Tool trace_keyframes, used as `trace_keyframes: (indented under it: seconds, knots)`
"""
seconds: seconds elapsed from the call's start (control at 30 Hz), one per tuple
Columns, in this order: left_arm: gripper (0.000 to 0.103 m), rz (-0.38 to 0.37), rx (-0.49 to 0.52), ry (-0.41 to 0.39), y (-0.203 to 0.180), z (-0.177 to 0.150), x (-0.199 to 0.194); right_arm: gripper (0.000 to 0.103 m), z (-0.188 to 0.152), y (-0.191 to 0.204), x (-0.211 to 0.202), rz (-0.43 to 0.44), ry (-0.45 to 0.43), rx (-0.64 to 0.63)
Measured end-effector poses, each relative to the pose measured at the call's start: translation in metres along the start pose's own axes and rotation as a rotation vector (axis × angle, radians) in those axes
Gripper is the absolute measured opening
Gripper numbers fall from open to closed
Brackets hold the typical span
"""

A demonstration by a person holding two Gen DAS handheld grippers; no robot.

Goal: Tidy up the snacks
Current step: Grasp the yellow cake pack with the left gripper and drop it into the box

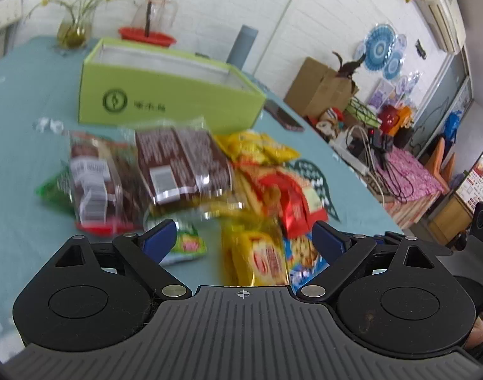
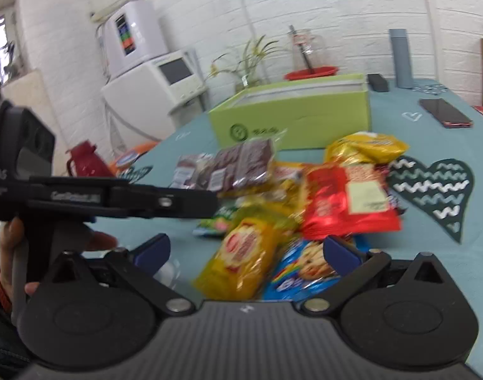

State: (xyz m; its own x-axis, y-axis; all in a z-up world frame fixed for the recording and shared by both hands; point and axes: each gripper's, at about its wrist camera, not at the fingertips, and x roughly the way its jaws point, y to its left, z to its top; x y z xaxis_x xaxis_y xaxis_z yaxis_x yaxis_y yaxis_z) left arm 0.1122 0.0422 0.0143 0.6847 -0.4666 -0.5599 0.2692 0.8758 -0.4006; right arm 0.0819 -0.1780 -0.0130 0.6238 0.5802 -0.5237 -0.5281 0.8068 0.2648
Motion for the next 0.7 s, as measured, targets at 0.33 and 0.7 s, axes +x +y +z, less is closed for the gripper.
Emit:
trace_keyframes:
  seconds: [0.33, 0.7]
  knots:
    - [0.072, -0.060, -0.028, 0.084, 0.004, -0.009, 0.017, 0.091, -0.016, 0.024, 0.044, -0.037, 0.060, -0.160]
    - [0.021, -0.130, -0.076, 0.131, 0.011, -0.008, 0.012, 0.064, -0.003, 0.035, 0.043, -0.033, 0.048, -0.195]
